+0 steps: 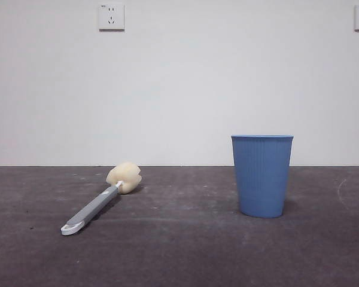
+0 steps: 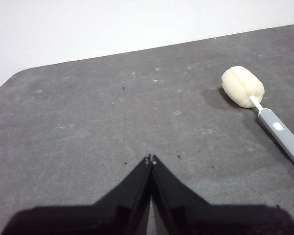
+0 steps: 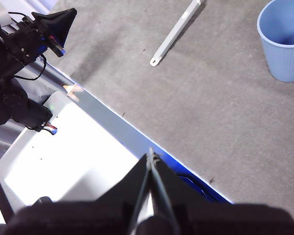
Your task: Pick up the cup brush,pick up the cup,insert the brush into the cup,clean the cup,put the cup brush back,put the cup back to the fixed position on the table
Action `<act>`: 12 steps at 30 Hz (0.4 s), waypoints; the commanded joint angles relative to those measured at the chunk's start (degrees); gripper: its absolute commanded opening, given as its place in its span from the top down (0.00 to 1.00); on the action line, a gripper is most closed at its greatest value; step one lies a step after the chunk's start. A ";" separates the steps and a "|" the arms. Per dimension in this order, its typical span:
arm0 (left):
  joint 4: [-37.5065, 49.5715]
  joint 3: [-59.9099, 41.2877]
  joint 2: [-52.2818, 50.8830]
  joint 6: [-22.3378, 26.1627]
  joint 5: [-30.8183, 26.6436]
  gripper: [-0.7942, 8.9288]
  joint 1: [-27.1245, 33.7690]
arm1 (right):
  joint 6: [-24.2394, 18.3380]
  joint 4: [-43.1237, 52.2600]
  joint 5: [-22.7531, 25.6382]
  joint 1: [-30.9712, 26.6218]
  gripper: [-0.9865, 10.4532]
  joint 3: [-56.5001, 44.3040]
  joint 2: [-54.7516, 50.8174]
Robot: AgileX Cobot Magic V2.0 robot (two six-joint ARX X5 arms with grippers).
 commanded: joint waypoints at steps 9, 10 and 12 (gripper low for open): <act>0.35 -0.83 -0.07 -0.57 -0.11 0.92 0.17 | -8.22 4.48 6.86 -0.70 0.91 0.00 -1.64; 0.35 -0.83 -0.07 -0.57 -0.11 0.92 0.17 | -9.46 7.28 8.92 -1.25 0.91 -0.02 -2.43; 0.35 -0.83 -0.07 -0.57 -0.13 0.92 0.17 | -12.22 13.16 9.01 -2.47 0.91 -0.22 -4.28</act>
